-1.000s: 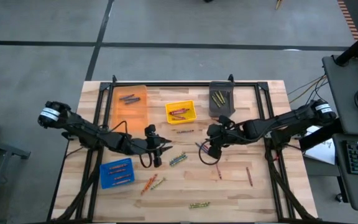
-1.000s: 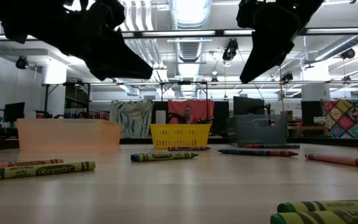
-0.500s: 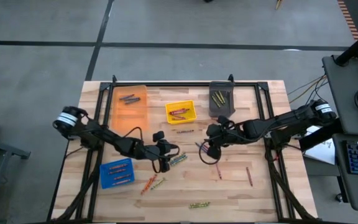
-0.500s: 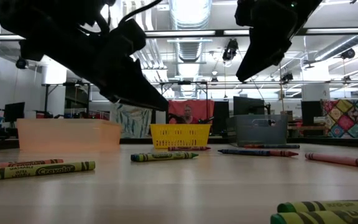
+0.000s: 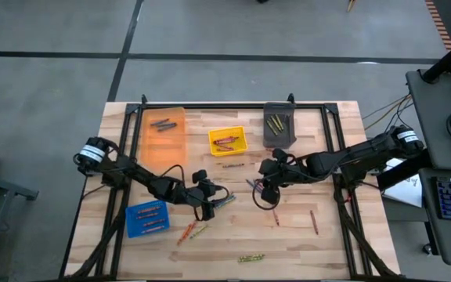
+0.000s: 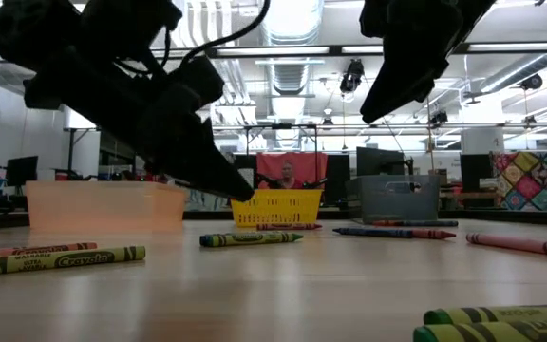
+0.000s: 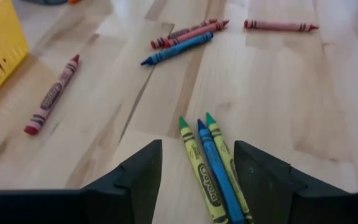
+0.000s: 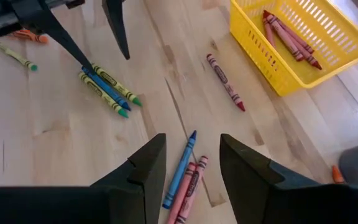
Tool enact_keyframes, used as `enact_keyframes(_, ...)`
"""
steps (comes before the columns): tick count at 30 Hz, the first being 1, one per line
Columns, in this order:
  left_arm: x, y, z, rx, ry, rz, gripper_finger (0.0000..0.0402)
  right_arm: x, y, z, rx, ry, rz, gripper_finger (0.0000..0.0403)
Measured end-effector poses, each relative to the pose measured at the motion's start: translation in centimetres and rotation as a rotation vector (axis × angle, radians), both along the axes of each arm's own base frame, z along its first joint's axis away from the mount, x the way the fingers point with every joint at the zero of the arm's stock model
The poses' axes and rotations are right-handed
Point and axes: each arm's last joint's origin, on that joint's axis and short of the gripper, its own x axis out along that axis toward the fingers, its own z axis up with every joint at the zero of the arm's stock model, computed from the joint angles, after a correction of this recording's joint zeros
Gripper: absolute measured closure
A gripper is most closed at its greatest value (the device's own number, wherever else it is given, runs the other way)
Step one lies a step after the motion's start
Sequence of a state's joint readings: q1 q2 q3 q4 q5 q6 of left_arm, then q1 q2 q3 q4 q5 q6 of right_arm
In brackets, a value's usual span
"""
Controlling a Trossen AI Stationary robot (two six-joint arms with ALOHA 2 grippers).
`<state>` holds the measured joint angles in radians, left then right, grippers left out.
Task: Sort crayons
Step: Put the green crayon into the black bin
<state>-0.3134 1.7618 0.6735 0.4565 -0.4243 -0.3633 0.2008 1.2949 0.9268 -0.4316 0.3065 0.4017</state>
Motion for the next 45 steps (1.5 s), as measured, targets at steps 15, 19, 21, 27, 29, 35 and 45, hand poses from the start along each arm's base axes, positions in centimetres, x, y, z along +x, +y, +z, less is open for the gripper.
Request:
enact_keyframes(15, 0.0, 0.0, -1.4, -0.004, 0.035, 0.015, 0.0219, 0.0, 0.0, 0.0, -0.005, -0.004, -0.005, 0.0264)
enact_keyframes(19, 0.0, 0.0, -2.2, 0.004, 0.058, 0.016, 0.0219, 0.0, 0.0, 0.0, -0.005, -0.005, -0.005, 0.0264)
enact_keyframes(21, 0.1, 0.0, -2.4, 0.006, 0.063, 0.016, 0.0219, 0.1, 0.0, -0.1, -0.005, -0.003, -0.005, 0.0264)
enact_keyframes(27, 0.0, 0.0, -2.8, 0.011, 0.076, 0.017, 0.0229, 0.8, 0.1, -1.1, -0.011, 0.022, -0.005, 0.0264)
enact_keyframes(29, 0.0, 0.0, -2.8, 0.012, 0.081, 0.017, 0.0234, 1.0, 0.2, -1.6, -0.014, 0.039, -0.005, 0.0264)
enact_keyframes(35, -0.1, 0.1, -2.9, 0.025, 0.1, 0.024, 0.0255, 1.7, 0.3, -3.0, -0.021, 0.078, -0.006, 0.0264)
enact_keyframes(45, -0.3, 0.2, -3.1, 0.055, 0.128, 0.023, 0.0374, 2.4, 0.5, -3.9, -0.023, 0.083, -0.005, 0.0264)
